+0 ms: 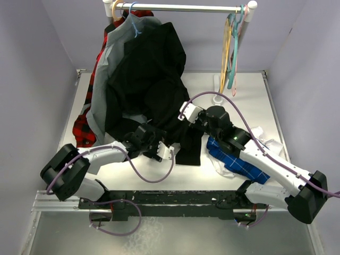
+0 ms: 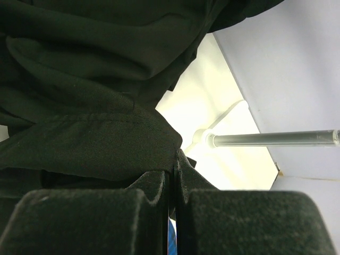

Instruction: Place the shirt on the hanger

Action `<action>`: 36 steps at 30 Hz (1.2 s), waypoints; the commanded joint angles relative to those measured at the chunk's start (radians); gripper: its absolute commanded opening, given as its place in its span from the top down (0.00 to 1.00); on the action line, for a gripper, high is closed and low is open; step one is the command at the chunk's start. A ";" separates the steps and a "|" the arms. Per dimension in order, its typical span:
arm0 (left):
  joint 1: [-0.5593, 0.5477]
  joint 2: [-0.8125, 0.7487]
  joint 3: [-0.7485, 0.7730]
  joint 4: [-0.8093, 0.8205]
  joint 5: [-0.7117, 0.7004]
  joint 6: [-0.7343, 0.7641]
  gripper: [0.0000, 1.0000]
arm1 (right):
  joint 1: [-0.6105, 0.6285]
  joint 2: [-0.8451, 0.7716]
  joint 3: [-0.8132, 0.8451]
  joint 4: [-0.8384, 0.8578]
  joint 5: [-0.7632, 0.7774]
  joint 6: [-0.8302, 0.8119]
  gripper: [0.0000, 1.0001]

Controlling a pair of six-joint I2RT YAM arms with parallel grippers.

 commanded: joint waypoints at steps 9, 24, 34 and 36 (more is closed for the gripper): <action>-0.002 0.004 0.136 0.205 -0.211 -0.102 1.00 | -0.004 -0.062 0.052 -0.027 0.003 0.087 1.00; 0.179 -0.118 0.844 -0.482 -0.103 -0.320 1.00 | -0.003 -0.138 0.426 -0.122 -0.056 0.054 1.00; 0.182 -0.086 1.310 -0.699 -0.026 -0.370 1.00 | -0.002 -0.001 0.821 -0.110 -0.046 -0.063 1.00; 0.180 -0.071 1.422 -0.770 0.017 -0.369 1.00 | -0.002 0.014 0.889 -0.121 -0.049 -0.068 1.00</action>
